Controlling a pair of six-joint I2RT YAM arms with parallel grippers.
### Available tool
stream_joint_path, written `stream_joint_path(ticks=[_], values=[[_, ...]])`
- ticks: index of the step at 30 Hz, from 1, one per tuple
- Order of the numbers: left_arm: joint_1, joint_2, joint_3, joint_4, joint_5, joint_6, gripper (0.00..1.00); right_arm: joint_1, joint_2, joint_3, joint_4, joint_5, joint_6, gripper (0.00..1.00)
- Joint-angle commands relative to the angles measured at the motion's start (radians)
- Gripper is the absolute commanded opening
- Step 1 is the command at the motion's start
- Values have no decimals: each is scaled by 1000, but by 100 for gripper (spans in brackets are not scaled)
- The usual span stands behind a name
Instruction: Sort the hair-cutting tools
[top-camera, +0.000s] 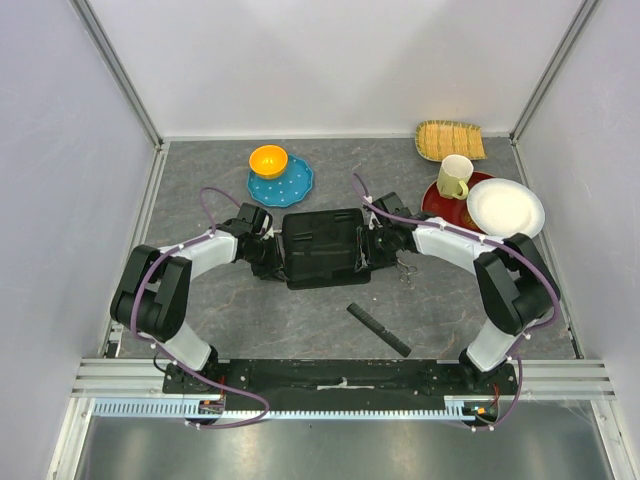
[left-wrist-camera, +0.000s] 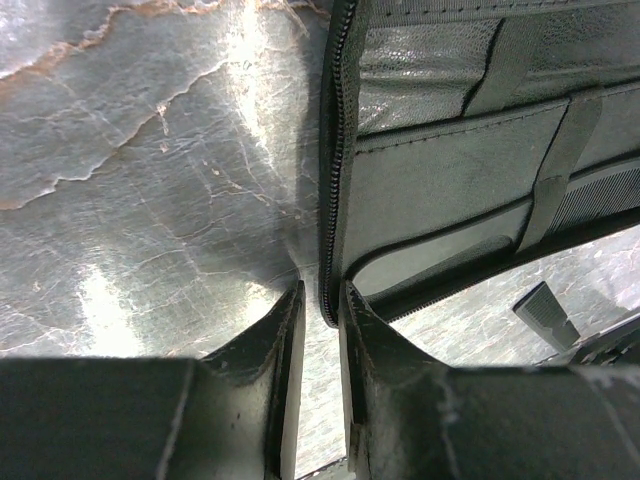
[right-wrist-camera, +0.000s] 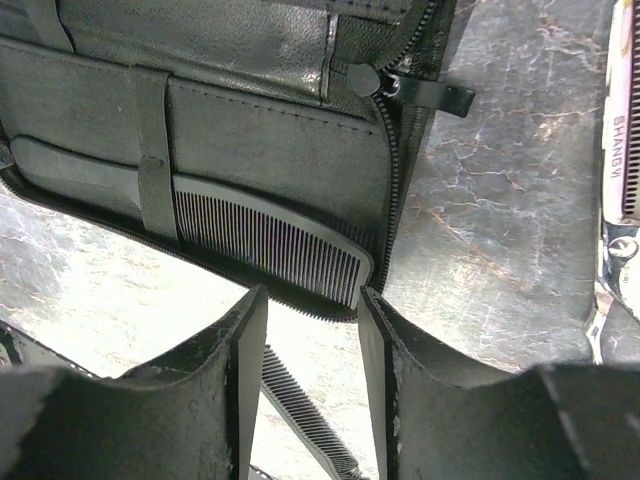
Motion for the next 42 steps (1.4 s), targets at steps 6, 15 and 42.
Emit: stream_joint_path(ticks=[6, 15, 42], values=[[-5, -22, -7, 32, 14, -21, 26, 34, 23, 35, 0, 0, 9, 45], [-5, -20, -7, 29, 3, -21, 27, 43, -26, 55, -38, 118, 22, 45], [-7, -37, -3, 15, 28, -17, 14, 43, 54, 61, -14, 110, 3, 36]])
